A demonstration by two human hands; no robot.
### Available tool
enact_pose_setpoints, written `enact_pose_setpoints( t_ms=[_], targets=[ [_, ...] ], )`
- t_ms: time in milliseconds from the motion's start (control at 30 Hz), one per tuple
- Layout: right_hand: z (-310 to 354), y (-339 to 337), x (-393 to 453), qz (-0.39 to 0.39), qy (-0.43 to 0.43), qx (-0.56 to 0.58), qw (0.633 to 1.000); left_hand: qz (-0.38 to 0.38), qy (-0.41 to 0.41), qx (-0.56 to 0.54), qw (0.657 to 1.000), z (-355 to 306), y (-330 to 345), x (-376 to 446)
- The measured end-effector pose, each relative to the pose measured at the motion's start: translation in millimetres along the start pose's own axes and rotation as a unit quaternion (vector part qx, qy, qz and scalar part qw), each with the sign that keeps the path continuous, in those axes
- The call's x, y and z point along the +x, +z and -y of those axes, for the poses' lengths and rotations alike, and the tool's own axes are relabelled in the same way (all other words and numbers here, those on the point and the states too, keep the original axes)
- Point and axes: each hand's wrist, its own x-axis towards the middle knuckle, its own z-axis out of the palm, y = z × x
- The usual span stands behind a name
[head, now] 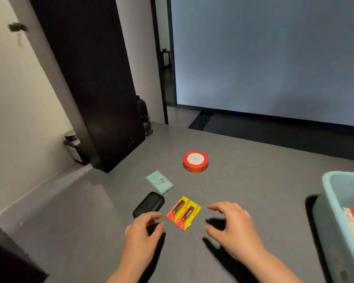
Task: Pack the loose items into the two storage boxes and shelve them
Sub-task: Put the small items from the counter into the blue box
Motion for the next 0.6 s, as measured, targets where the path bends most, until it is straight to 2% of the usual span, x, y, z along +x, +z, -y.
enact_pose_setpoints(
  t_ms=[100, 233, 367, 500, 600],
  targets=[
    [16.2, 40.2, 29.5, 0.051, 0.003, -0.018, 0.999, -0.006, 0.026, 0.044, 0.999, 12.0, -10.6, 28.7],
    [29.0, 75.1, 57.3, 0.07, 0.028, -0.067, 0.995, 0.02, 0.058, 0.14, 0.988, 12.5, -8.0, 85.5],
    [25.0, 90.2, 65.6, 0.065, 0.045, -0.056, 0.995, 0.07, 0.034, 0.19, 0.979, 16.8, 8.0, 140.0],
    [16.0, 85.0, 67.3, 0.047, 0.037, -0.073, 0.996, 0.145, -0.001, 0.265, 0.953, 19.6, 26.9, 175.9],
    [11.8, 81.2, 66.1, 0.022, 0.051, -0.078, 0.995, 0.169, 0.0, 0.26, 0.951, 20.2, 36.0, 180.7]
  ],
)
